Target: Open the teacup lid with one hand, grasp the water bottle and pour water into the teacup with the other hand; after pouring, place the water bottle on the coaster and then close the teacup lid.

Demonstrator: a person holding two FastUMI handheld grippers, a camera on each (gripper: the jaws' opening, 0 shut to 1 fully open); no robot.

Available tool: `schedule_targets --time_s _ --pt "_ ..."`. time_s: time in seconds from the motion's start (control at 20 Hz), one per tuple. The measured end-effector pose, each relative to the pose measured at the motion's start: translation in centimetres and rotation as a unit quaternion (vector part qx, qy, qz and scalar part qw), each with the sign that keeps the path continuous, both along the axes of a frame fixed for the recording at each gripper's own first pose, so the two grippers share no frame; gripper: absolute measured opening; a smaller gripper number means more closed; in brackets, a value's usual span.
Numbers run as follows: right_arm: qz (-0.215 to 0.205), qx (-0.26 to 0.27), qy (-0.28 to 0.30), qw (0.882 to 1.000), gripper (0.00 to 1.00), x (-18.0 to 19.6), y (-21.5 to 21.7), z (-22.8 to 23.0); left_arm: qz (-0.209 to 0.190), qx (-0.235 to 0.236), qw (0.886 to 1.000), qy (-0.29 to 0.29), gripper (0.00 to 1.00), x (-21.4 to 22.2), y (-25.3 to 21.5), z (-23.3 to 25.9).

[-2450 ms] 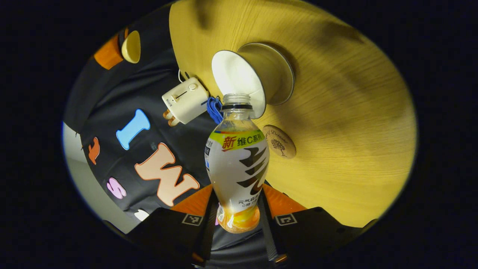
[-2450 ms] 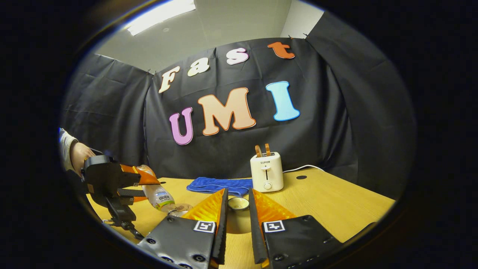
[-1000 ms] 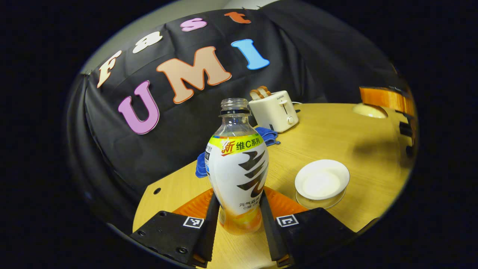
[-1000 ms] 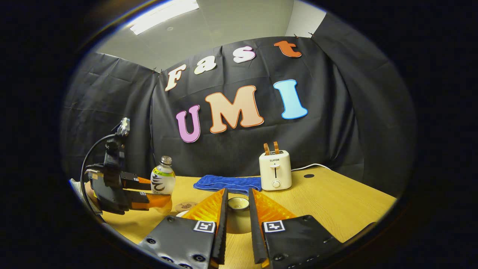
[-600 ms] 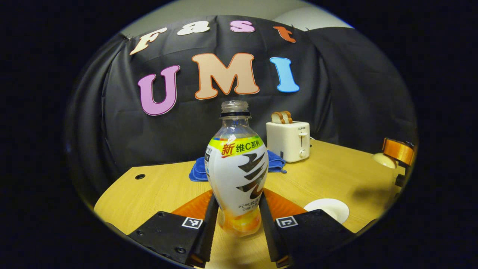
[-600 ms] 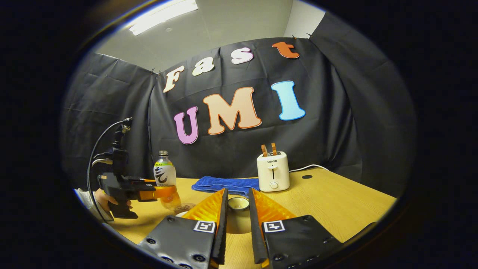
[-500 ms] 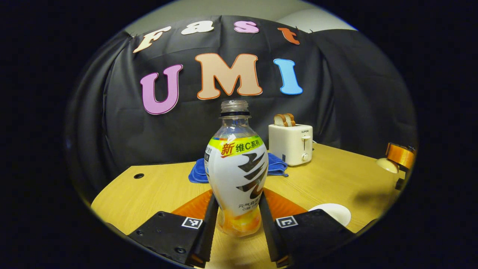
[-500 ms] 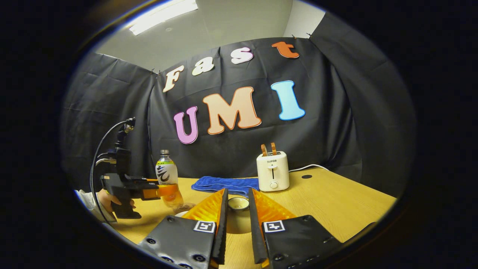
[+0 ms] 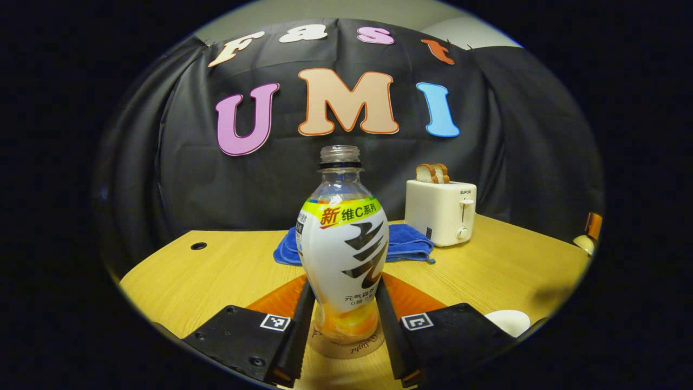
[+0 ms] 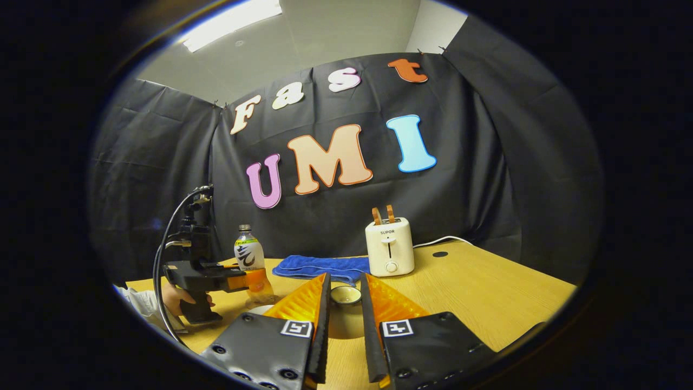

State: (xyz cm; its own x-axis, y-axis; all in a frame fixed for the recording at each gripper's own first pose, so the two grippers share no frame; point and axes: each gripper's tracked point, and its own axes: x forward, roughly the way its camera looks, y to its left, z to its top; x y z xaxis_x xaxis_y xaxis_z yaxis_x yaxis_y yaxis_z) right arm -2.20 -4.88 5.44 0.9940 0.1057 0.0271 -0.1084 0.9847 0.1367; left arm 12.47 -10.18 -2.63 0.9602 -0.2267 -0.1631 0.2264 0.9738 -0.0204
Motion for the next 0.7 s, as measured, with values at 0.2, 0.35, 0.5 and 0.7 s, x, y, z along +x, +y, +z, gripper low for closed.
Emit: schedule_targets --time_s 0.2,0.35,0.5,0.7 --pt "0.004 -0.004 0.008 1.000 0.33 0.2 0.5 -0.8 0.000 -0.008 1.000 0.004 0.61 -0.2 0.2 -0.4" --pt "0.011 -0.013 0.008 1.000 0.31 0.0 1.2 -0.9 0.001 -0.011 1.000 0.011 0.66 -0.6 0.4 -0.8" --pt "0.015 -0.015 0.007 1.000 0.33 0.0 1.7 -0.8 0.009 -0.012 1.000 0.018 0.69 -0.8 1.0 -1.5" --pt "0.023 -0.017 0.010 1.000 0.32 -0.1 2.4 -1.1 0.015 -0.011 1.000 0.024 0.85 -1.2 1.6 -1.9"
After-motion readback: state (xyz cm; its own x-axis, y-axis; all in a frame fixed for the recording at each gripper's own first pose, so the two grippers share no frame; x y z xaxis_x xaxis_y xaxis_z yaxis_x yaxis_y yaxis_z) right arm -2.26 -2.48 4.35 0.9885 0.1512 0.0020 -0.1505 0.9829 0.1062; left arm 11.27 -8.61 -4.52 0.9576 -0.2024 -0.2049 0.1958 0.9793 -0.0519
